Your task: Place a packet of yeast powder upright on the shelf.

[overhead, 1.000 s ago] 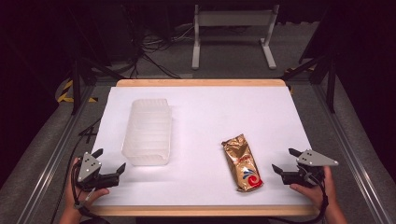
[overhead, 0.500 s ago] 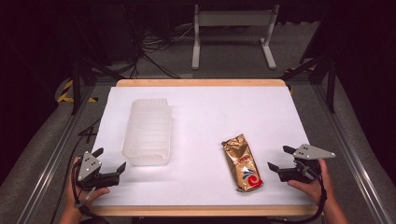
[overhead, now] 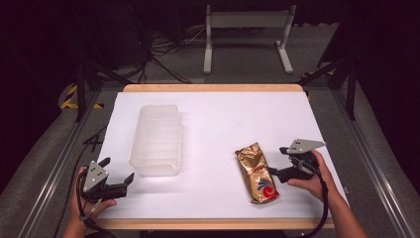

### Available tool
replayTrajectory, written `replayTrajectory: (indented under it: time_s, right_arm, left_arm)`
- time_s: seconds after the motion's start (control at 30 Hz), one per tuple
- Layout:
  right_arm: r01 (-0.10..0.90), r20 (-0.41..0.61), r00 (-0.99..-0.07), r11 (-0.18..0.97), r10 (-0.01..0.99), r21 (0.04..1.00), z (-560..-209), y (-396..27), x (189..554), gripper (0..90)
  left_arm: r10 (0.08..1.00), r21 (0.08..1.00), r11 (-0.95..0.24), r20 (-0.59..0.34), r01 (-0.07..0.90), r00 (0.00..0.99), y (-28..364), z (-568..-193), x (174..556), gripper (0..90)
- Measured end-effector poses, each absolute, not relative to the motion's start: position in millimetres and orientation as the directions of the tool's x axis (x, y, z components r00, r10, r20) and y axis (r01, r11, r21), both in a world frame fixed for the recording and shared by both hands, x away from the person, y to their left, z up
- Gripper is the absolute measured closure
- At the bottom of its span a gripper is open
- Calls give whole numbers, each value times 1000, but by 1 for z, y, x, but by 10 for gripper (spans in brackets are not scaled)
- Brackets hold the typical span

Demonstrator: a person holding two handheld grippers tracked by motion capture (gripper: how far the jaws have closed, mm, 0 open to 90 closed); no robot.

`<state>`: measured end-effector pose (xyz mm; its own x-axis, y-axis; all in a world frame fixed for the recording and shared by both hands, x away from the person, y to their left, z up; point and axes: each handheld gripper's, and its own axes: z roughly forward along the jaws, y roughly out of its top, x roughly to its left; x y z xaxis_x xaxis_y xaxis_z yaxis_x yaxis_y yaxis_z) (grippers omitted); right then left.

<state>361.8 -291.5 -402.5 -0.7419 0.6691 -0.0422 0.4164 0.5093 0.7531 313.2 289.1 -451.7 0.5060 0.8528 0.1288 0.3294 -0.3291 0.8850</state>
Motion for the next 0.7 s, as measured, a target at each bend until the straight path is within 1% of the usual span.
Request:
replayTrajectory:
  time_s: [0.3, 0.4, 0.47, 0.53, 0.57, 0.63, 0.7]
  right_arm:
    - [456, 8, -764, 531, 645, 714, -402, -264, 395, 130]
    - [478, 10, -766, 559, 643, 678, -405, -255, 406, 147]
    - [487, 15, -769, 570, 639, 662, -408, -250, 413, 186]
    - [499, 4, -767, 592, 642, 633, -412, -243, 421, 188]
    - [499, 4, -767, 592, 642, 633, -412, -243, 421, 188]
    - [514, 14, -762, 591, 648, 621, -414, -240, 427, 193]
    - [539, 45, -754, 578, 655, 613, -415, -240, 434, 194]
  left_arm:
    - [852, 885, -323, 117, 336, 510, 289, -453, 314, 51]
    - [851, 884, -325, 118, 336, 512, 288, -453, 314, 51]
    - [848, 882, -331, 122, 335, 516, 288, -453, 314, 51]
    - [847, 882, -330, 120, 336, 518, 288, -453, 314, 51]
    - [847, 882, -330, 120, 336, 518, 288, -453, 314, 51]
    - [846, 882, -332, 120, 336, 520, 288, -453, 314, 51]
    - [845, 882, -331, 120, 335, 521, 288, -453, 314, 52]
